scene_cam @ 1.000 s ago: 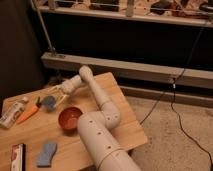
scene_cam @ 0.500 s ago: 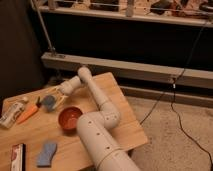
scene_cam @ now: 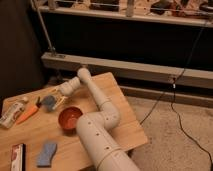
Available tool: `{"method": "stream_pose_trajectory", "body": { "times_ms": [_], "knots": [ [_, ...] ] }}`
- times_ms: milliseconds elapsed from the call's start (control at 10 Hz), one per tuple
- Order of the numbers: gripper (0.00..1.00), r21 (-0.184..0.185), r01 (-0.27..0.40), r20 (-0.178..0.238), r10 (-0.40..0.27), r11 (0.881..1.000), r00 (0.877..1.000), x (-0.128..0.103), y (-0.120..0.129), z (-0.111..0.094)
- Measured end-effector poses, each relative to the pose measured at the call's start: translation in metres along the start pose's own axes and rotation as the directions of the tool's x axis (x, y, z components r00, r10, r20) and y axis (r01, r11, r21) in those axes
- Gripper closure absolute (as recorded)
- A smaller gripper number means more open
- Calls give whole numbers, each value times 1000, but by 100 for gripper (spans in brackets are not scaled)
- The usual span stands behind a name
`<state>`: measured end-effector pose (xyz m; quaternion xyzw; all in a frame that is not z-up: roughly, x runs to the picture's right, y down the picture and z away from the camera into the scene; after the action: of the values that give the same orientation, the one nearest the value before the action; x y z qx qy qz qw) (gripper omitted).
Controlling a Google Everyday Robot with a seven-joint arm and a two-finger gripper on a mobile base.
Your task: Pick up the ceramic cup
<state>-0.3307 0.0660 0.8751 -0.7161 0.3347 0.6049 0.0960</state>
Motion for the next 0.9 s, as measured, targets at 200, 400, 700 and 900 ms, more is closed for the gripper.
{"method": "stream_pose_trajectory", "body": {
  "times_ms": [200,400,700,900],
  "knots": [
    [35,-10,4,5,-4,1000,1000,2,1,-7],
    [35,-12,6,3,-6,1000,1000,4,2,-9],
    [35,-10,10,-5,-10,1000,1000,8,2,-9],
    [35,-10,12,-10,-13,1000,1000,10,3,-9]
  ]
}}
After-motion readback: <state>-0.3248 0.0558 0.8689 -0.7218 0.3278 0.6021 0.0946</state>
